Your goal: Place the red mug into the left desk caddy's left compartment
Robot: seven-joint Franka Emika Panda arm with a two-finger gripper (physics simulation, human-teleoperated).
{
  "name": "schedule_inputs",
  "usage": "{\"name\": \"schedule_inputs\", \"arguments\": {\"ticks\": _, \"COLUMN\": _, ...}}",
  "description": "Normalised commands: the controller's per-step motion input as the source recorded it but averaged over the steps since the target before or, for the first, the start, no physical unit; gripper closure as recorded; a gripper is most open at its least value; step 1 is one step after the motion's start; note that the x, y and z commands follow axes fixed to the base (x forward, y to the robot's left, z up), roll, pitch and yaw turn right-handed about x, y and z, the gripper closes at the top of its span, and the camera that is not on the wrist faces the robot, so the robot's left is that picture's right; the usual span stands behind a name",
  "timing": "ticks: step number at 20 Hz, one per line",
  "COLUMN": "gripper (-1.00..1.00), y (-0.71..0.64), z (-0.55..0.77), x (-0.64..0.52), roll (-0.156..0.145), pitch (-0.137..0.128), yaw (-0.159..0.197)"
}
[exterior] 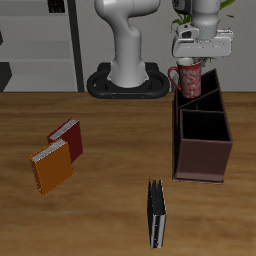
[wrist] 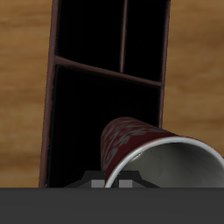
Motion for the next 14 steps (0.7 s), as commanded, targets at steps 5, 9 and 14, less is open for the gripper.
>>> {"name": "schedule_inputs", "arguments": {"ticks": 5, "gripper": 1.00, "y": 0.31, "z": -0.05, "x": 0.15, "roll": 0.049, "pitch": 0.020, "yaw": 0.015}}
{"name": "schedule_inputs", "arguments": {"ticks": 9, "gripper": 1.00, "y": 0.15, "z": -0.04, "x": 0.08, "roll": 0.030, "pitch": 0.010, "yaw": 0.005}}
{"name": "schedule_inputs", "arguments": {"ticks": 14, "gripper": 1.00, "y": 0.12, "z": -0.15, "x": 0.15, "roll": 0.020, "pitch": 0.027, "yaw": -0.006}}
